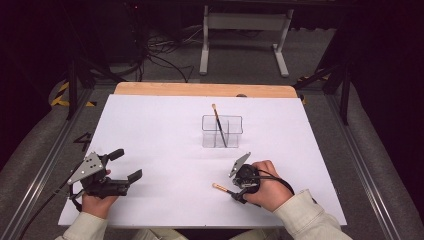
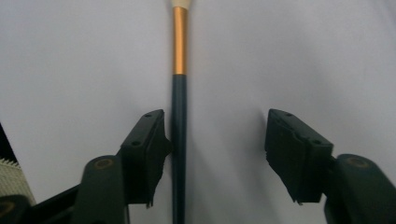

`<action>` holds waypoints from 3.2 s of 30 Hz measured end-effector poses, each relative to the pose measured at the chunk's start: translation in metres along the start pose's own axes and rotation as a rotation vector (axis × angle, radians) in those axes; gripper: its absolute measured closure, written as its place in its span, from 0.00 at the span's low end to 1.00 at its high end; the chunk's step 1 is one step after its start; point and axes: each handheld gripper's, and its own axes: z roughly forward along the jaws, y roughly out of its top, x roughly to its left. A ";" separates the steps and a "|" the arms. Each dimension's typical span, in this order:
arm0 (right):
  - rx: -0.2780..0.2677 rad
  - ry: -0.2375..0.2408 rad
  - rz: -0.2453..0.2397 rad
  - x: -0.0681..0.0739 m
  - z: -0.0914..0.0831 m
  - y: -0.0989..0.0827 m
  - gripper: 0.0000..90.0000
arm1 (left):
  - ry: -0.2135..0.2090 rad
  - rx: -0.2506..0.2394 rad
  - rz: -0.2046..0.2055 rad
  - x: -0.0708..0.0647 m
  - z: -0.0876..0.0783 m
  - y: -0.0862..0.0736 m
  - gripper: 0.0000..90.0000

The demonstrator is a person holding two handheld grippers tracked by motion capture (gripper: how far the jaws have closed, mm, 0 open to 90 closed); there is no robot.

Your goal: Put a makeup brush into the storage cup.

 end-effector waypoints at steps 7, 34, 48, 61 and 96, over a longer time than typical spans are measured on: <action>0.050 0.018 -0.019 0.004 -0.004 0.002 0.91 | -0.003 0.000 -0.001 0.000 0.000 0.000 0.03; 0.013 0.016 0.008 0.005 -0.027 0.008 0.94 | -0.001 -0.002 -0.001 0.000 0.000 0.000 0.03; -0.128 0.003 0.011 0.003 -0.054 0.010 0.94 | -0.001 -0.003 -0.006 0.000 0.000 0.000 0.03; -0.306 -0.022 0.016 0.003 -0.076 0.010 0.94 | -0.001 -0.005 -0.005 0.000 -0.001 0.000 0.03; -0.856 -0.109 0.004 -0.010 -0.096 -0.013 0.94 | -0.013 -0.007 0.003 0.000 0.000 0.000 0.03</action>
